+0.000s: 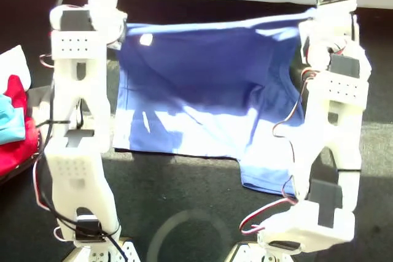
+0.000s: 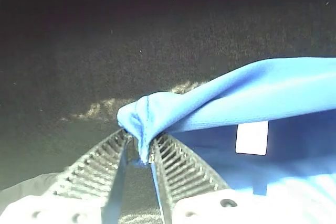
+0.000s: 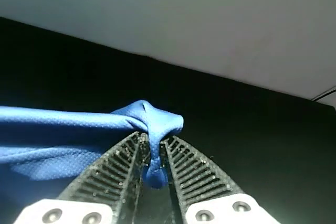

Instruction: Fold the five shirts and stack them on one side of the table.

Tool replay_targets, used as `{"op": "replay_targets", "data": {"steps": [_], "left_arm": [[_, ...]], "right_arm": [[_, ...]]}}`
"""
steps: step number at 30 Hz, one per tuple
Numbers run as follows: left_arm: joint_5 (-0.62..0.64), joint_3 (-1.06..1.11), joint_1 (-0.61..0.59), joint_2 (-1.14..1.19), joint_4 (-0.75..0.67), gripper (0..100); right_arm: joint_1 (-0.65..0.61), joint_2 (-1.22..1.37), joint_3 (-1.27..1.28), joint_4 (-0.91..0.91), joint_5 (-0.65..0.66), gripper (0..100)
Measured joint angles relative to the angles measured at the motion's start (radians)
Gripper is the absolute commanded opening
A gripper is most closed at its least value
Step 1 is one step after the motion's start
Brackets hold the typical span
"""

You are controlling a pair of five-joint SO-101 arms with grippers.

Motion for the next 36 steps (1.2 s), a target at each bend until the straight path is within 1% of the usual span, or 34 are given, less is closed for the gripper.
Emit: {"op": "replay_targets", "data": {"steps": [6, 11, 15, 21, 26, 28, 31, 33, 36], "left_arm": [[0.000, -0.051, 0.026, 0.155, -0.002, 1], [0.000, -0.051, 0.035, 0.209, 0.037, 1], [-0.002, -0.061, 0.035, 0.207, 0.121, 1], [-0.075, -0.112, 0.035, 0.209, 0.321, 1], [-0.077, -0.104, 0.035, 0.209, 0.353, 1], [-0.077, -0.063, 0.035, 0.207, 0.358, 1], [-0.077, 0.066, 0.041, 0.169, 0.358, 1], [-0.077, 0.170, 0.049, 0.098, 0.358, 1], [-0.078, 0.319, 0.055, -0.015, 0.358, 1]], "right_arm": [[-0.002, 0.127, 0.000, 0.061, 0.000, 0.7], [0.002, 0.173, 0.000, 0.132, 0.000, 0.7], [0.015, 0.172, 0.000, 0.201, 0.000, 0.7], [0.049, 0.141, -0.003, 0.417, 0.000, 0.7], [0.058, 0.060, -0.003, 0.545, 0.000, 0.7], [0.058, 0.038, -0.003, 0.594, 0.000, 0.7], [0.058, 0.014, 0.002, 0.649, 0.000, 0.7], [0.058, -0.009, 0.037, 0.657, 0.000, 0.7], [0.061, -0.061, 0.161, 0.638, 0.000, 0.7]]}}
